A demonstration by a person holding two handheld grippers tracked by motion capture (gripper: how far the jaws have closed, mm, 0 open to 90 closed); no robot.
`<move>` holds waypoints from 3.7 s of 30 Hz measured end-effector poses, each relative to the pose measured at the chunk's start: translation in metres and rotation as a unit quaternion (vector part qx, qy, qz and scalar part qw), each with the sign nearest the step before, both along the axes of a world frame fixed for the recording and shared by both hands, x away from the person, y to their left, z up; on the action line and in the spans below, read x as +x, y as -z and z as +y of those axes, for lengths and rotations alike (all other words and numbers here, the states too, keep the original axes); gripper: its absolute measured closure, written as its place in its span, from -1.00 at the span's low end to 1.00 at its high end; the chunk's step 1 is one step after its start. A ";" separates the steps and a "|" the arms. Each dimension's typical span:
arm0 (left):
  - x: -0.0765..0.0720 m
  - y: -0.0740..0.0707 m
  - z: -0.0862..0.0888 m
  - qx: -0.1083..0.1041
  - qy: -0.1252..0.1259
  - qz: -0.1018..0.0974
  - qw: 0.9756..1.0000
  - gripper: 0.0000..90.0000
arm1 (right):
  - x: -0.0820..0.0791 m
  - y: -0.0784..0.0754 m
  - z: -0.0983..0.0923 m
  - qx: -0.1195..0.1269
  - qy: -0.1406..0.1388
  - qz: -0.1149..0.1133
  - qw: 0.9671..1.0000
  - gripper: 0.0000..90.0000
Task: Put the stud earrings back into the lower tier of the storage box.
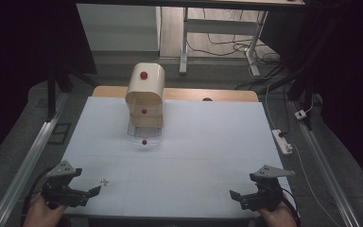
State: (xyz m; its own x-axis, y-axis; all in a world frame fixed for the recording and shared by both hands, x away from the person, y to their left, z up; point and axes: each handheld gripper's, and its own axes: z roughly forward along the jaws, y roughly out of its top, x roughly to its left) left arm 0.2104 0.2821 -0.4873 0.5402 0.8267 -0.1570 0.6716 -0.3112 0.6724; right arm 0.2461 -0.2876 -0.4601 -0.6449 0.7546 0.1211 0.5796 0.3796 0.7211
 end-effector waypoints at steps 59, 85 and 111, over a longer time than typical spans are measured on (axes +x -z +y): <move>0.063 0.021 -0.007 0.061 0.076 0.047 0.994 0.82 | 0.000 0.001 0.005 -0.017 -0.014 0.003 1.000 -1.00; 0.101 -0.013 -0.035 0.001 0.066 -0.021 0.998 0.81 | 0.000 0.001 0.004 -0.016 -0.016 0.004 1.000 -1.00; 0.155 -0.029 -0.062 -0.019 0.053 -0.060 0.997 0.80 | 0.000 0.001 0.005 -0.021 -0.017 0.006 1.000 -1.00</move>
